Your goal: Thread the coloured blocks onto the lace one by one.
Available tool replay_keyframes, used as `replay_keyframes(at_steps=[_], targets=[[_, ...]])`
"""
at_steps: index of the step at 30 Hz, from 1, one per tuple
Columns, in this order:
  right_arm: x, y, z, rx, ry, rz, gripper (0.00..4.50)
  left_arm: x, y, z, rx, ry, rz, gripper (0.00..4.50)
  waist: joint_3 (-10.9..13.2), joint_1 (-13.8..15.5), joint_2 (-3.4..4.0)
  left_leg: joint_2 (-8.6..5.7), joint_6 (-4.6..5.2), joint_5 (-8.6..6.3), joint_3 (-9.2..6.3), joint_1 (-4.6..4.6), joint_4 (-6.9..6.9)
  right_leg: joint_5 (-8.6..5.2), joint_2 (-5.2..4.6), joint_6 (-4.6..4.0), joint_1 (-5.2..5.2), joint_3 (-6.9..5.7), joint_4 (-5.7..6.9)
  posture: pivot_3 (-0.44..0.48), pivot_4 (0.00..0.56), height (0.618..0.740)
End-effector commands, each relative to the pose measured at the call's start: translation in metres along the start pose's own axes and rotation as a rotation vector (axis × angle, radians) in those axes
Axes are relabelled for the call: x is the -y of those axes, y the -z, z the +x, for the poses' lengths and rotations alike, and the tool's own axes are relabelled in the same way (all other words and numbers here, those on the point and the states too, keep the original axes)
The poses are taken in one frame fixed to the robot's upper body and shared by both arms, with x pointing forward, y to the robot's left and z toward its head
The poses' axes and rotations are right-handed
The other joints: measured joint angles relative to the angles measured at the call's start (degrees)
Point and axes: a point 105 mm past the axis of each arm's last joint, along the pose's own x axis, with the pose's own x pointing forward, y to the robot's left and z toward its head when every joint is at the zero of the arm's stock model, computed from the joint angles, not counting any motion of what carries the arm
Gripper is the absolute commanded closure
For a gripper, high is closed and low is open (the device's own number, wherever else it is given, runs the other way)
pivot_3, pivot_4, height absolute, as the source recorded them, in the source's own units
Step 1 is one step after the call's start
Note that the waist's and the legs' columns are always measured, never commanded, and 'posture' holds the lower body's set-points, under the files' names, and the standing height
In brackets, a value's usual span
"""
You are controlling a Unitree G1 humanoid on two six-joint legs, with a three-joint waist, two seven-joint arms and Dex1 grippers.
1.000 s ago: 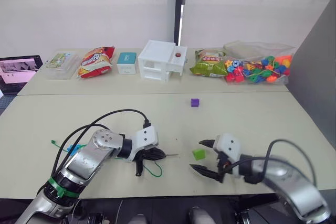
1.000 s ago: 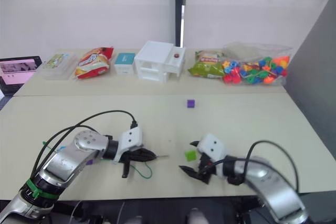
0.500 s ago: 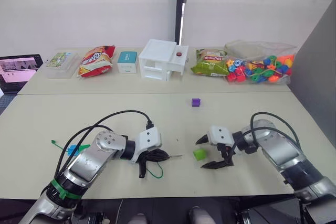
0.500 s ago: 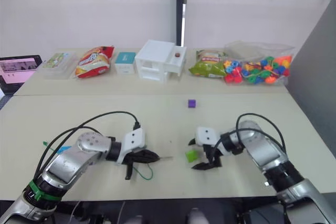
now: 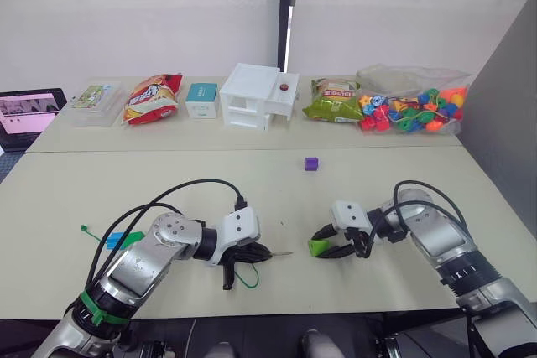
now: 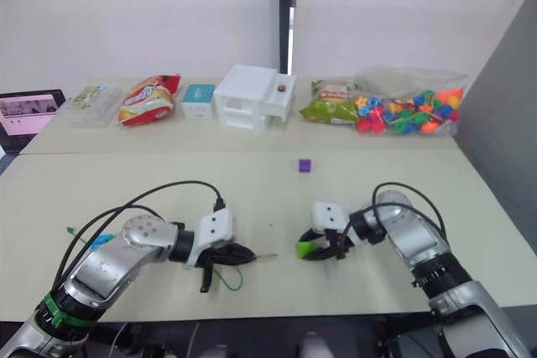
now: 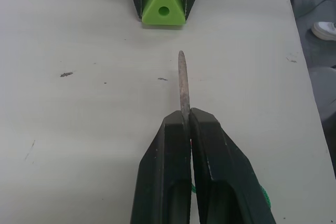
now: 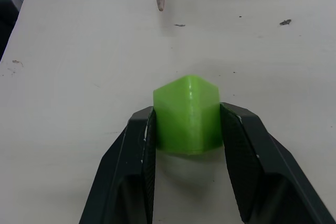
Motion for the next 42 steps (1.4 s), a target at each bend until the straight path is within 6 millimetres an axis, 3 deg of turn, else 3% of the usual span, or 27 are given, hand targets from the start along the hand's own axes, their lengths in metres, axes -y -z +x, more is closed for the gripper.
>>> replay_keyframes(at_steps=[1,8,18,30,42], targets=[[-0.006,-0.006,0.000,-0.008,0.018,0.010,3.21,0.001,-0.016,0.002,0.033,0.005,0.025,4.50,0.00,0.06,0.00,0.00,0.00,0.00,-0.01,0.00,0.00,0.00,0.00,0.00,0.00,0.00,0.02,0.000,0.150,0.740],[-0.026,-0.004,0.014,-0.104,0.067,0.115,3.21,-0.003,-0.023,0.013,-0.036,0.002,0.013,4.50,-0.01,0.18,-0.01,-0.02,0.00,0.00,-0.03,-0.03,0.01,0.00,0.00,0.00,-0.01,-0.01,0.04,0.000,0.150,0.740],[-0.034,-0.006,0.028,-0.151,0.129,0.197,3.21,0.000,-0.022,0.021,-0.149,0.053,0.029,4.50,-0.07,-0.14,-0.08,0.00,0.00,0.00,-0.07,0.06,0.01,0.00,0.06,0.01,0.08,-0.02,0.01,0.000,0.150,0.740],[-0.046,-0.010,0.029,-0.162,0.086,0.172,3.21,-0.001,-0.029,0.028,-0.133,0.056,0.058,4.50,-0.07,0.06,-0.08,-0.01,0.00,0.00,-0.07,0.04,0.01,-0.01,0.05,0.01,0.08,-0.02,0.00,0.000,0.150,0.740],[-0.041,-0.006,0.027,-0.182,0.104,0.181,3.21,0.001,-0.037,0.029,-0.097,0.070,0.076,4.50,-0.08,0.13,-0.08,-0.01,0.00,0.00,-0.08,0.05,0.01,-0.01,0.05,0.01,0.10,-0.03,-0.03,0.000,0.150,0.740]])
